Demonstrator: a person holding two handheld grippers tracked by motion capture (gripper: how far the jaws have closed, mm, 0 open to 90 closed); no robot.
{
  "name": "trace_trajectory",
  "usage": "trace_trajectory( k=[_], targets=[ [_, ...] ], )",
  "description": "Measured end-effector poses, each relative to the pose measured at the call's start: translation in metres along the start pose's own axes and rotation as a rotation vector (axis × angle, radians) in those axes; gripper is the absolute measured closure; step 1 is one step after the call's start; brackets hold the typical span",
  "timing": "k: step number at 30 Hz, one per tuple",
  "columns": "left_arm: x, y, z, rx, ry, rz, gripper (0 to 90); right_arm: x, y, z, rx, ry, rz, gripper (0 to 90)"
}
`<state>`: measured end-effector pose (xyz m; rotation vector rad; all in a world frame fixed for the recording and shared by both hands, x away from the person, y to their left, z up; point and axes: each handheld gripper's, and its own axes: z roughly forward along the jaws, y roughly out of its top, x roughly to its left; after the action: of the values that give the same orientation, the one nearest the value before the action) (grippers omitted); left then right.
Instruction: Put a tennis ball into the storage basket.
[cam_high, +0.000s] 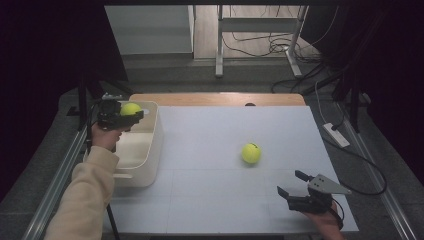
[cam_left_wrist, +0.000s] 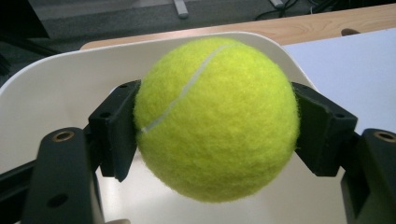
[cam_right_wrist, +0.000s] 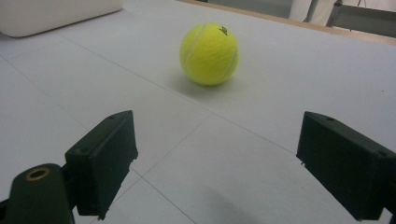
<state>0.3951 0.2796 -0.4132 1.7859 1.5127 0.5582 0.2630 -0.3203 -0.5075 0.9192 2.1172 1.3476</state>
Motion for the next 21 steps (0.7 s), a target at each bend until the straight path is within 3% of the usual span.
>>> trace_trajectory(
  k=[17,21],
  targets=[
    [0.002,0.001,0.011,0.058,0.03,0.004,25.9,0.0,0.0,0.0,0.001,-0.001,-0.001,11.8],
    [0.003,-0.001,0.017,0.098,0.036,0.005,25.9,0.0,0.0,0.0,-0.001,0.001,0.001,11.8]
  ],
)
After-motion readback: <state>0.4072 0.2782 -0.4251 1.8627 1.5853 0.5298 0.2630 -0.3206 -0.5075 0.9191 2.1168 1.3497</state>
